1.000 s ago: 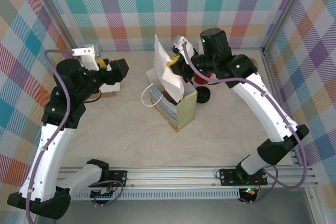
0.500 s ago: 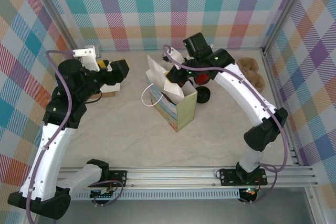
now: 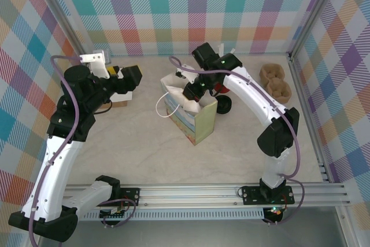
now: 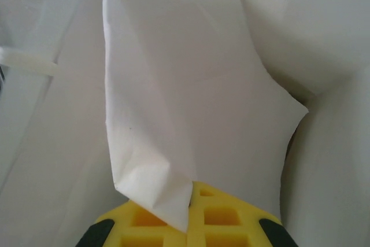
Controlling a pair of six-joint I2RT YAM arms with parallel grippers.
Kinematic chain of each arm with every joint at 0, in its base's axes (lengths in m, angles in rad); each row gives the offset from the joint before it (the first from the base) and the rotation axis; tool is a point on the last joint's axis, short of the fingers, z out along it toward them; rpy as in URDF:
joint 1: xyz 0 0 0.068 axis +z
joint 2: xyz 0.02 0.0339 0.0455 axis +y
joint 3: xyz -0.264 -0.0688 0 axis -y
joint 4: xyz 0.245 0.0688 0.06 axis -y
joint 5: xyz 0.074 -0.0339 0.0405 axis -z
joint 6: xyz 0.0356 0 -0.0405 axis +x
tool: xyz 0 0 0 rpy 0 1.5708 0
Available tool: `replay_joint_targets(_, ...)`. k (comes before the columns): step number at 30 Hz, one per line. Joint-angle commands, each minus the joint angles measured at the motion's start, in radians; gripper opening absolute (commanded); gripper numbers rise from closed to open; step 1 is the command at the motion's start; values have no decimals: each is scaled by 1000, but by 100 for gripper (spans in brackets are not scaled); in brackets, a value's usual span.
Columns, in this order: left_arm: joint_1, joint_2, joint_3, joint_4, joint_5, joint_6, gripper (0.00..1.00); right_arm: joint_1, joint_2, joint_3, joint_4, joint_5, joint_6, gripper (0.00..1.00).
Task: Pack the takeout coffee
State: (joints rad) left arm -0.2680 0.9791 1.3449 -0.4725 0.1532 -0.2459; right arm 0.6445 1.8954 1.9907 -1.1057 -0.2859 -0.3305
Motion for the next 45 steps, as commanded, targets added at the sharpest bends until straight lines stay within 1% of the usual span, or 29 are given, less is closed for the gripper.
replay_joint_targets(1,-16,-10,0,-5,-14,13,90,12,11,-4,-55,10,-22,0)
replay_joint_targets(9,-16,2,1,0,-9,10,90,30,43,15,-123,11,-55,0)
replay_joint_targets(14,-16,2,2,-1,-9,10,90,35,52,44,-143,12,-62,7)
replay_joint_targets(18,-16,2,0,-4,-11,10,91,35,18,58,-122,4,-55,16)
replay_joint_targets(22,-16,1,-3,-2,-13,11,91,35,-19,78,-119,2,-51,29)
replay_joint_targets(24,-15,2,-6,-1,-17,13,91,35,-39,87,-120,12,-47,41)
replay_joint_targets(25,-16,1,-10,-1,-20,13,91,35,-48,90,-121,19,-45,43)
replay_joint_targets(28,-16,1,-24,6,-25,13,91,35,-84,97,-118,50,-33,58)
replay_joint_targets(30,-16,2,-39,11,-33,13,91,33,-114,97,-107,66,-21,66)
replay_joint_targets(32,-16,0,-52,13,-47,13,91,32,-144,94,-93,77,-8,72)
replay_joint_targets(35,-16,-5,-82,22,-75,9,92,28,-190,90,-69,92,16,78)
replay_joint_targets(38,-16,-18,-127,36,-128,-3,92,10,-250,58,-25,109,57,82)
replay_joint_targets(41,-16,-36,-183,50,-198,-15,92,-17,-327,-22,55,150,111,88)
replay_joint_targets(45,-16,-60,-271,81,-319,-34,93,-84,-466,-203,201,211,202,94)
